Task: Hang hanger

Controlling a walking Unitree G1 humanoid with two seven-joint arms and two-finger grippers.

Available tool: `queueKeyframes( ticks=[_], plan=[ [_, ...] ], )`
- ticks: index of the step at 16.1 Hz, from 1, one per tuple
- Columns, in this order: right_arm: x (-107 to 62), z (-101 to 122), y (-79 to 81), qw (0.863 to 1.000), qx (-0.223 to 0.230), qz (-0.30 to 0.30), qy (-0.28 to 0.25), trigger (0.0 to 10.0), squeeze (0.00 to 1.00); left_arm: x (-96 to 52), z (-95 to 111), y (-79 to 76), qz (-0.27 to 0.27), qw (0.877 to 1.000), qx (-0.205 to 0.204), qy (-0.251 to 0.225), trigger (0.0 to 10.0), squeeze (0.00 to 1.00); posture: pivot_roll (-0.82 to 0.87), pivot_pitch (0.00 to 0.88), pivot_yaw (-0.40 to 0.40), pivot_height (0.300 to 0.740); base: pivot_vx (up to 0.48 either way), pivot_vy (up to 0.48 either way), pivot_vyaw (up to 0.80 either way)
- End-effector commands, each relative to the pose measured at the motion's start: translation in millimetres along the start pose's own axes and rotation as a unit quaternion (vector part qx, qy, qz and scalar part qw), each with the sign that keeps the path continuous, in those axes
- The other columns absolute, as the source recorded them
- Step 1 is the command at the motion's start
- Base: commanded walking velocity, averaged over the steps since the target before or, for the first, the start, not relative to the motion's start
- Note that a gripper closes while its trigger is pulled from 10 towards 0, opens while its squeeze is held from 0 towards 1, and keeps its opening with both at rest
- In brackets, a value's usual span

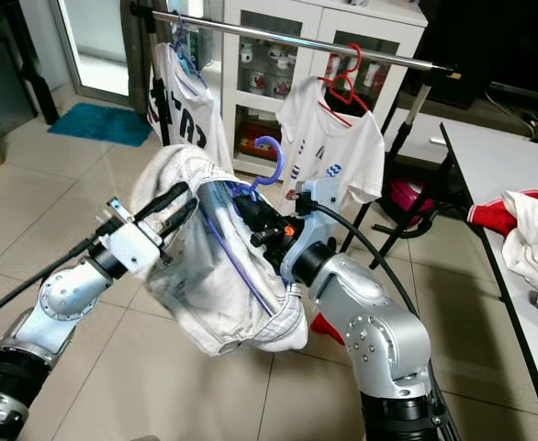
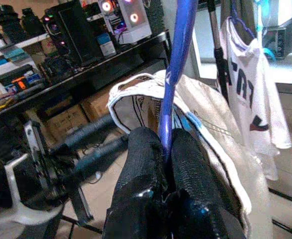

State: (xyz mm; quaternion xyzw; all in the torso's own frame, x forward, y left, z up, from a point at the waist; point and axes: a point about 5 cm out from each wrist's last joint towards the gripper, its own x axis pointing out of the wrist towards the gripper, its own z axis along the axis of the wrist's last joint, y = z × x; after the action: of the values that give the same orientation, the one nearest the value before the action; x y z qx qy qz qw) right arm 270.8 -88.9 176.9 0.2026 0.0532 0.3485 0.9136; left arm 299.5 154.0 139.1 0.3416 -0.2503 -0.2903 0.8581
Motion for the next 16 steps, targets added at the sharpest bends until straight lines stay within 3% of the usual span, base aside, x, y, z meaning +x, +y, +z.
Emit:
queueKeyframes(
  ticks=[1,4,7,9,10,11,12,13,16],
  plan=[
    [1.6,17,7.9,0.999,-0.016,0.027,-0.033,0.0,0.00,-0.5,0,-2.8,-0.006,1.000,0.006,-0.005,10.0,1.00,-0.09,0.000,-0.116,0.740,0.000,0.000,0.00],
    [1.8,18,9.1,0.999,-0.016,0.032,-0.033,0.0,0.00,-3.6,-8,-0.1,0.026,0.998,0.058,0.023,10.0,1.00,-0.09,0.000,-0.114,0.740,0.000,0.000,0.00],
    [2.4,17,11.7,0.999,-0.017,0.041,-0.031,0.0,0.00,-3.4,-26,-15.0,-0.009,0.996,0.013,0.083,10.0,1.00,-0.10,0.000,-0.120,0.740,0.000,0.000,0.00],
    [2.3,18,12.9,0.998,-0.017,0.046,-0.030,0.0,0.00,-6.9,-42,-19.0,-0.003,0.989,0.013,0.147,10.0,0.00,-0.10,0.000,-0.120,0.740,0.000,0.000,0.00],
    [2.3,18,13.2,0.998,-0.017,0.046,-0.030,0.0,0.00,-7.9,-44,-18.1,0.002,0.988,0.015,0.155,10.0,0.00,-0.10,0.000,-0.120,0.740,0.000,0.000,0.00],
    [2.1,18,14.2,0.998,-0.017,0.048,-0.031,0.0,0.00,-10.6,-48,-14.5,0.014,0.986,0.014,0.167,5.2,0.00,-0.10,0.000,-0.120,0.740,0.000,0.000,0.00],
    [2.1,19,14.3,0.998,-0.017,0.049,-0.031,0.0,0.00,-11.2,-49,-13.2,0.017,0.985,0.014,0.169,1.6,0.00,-0.10,0.000,-0.120,0.740,0.000,0.000,0.00],
    [2.2,19,14.9,0.998,-0.017,0.050,-0.032,0.0,0.00,-12.3,-49,-10.8,0.020,0.985,0.015,0.170,0.0,0.00,-0.10,0.000,-0.121,0.740,0.000,0.000,0.00],
    [2.5,19,14.6,0.998,-0.017,0.051,-0.033,0.0,0.00,-12.4,-50,-3.3,0.033,0.986,0.014,0.166,0.0,0.00,-0.10,0.000,-0.118,0.740,0.000,0.000,0.00]
  ],
)
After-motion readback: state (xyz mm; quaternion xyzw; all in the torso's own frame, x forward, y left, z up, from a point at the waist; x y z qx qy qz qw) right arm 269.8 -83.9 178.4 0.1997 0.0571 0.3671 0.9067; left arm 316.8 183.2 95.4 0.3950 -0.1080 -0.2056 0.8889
